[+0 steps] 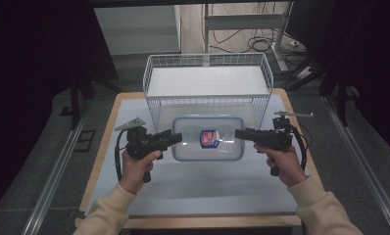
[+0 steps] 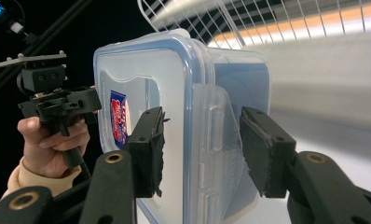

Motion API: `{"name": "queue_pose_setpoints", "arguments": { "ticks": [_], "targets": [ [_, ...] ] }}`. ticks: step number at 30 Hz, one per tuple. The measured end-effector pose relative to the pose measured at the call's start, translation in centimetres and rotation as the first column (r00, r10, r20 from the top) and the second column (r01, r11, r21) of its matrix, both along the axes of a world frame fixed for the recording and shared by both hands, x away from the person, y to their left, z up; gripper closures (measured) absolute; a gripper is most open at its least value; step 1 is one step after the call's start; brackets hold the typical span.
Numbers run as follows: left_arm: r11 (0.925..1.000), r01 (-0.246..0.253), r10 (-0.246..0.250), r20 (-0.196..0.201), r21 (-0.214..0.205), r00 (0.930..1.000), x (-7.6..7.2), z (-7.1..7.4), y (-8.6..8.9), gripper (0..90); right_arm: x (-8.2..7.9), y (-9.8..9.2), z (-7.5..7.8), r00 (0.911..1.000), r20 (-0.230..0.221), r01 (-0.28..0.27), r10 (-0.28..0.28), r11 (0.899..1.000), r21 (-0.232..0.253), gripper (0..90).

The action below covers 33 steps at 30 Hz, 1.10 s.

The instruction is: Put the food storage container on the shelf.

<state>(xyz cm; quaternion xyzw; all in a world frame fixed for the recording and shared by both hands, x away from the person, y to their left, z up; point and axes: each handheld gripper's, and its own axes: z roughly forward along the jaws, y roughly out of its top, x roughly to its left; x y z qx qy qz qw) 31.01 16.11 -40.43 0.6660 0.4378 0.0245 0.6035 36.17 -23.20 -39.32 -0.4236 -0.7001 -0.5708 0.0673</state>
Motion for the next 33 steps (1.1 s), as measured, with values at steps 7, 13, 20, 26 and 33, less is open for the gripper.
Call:
{"name": "queue_pose_setpoints", "arguments": {
  "ticks": [7,13,20,26,33],
  "targets": [
    [0.9998,-0.01,0.01,0.026,-0.017,0.9996,1.9,2.7,0.5,52.4,1.7,0.6,3.0,0.9987,0.051,0.004,-0.004,1.0,0.002,51.4],
    [0.9997,-0.003,0.003,0.026,-0.025,0.9997,4.3,4.5,1.0,52.4,3.9,1.0,5.4,0.9968,0.08,0.0,0.001,1.0,-0.015,51.4],
    [0.9985,-0.003,0.006,0.049,-0.055,0.9988,6.9,6.0,1.4,52.4,6.5,1.6,8.0,0.9946,0.104,0.008,-0.005,1.0,-0.03,51.4],
    [0.9977,-0.009,0.01,0.027,-0.067,0.9996,9.1,7.1,1.7,52.4,9.0,1.9,9.7,0.9943,0.106,0.015,-0.012,0.999,-0.036,51.3],
    [0.9984,-0.02,0.021,0.027,-0.052,0.9994,11.8,8.5,1.8,52.3,11.4,2.0,10.1,0.995,0.096,0.029,-0.027,0.999,-0.014,50.9]
  ]
}}
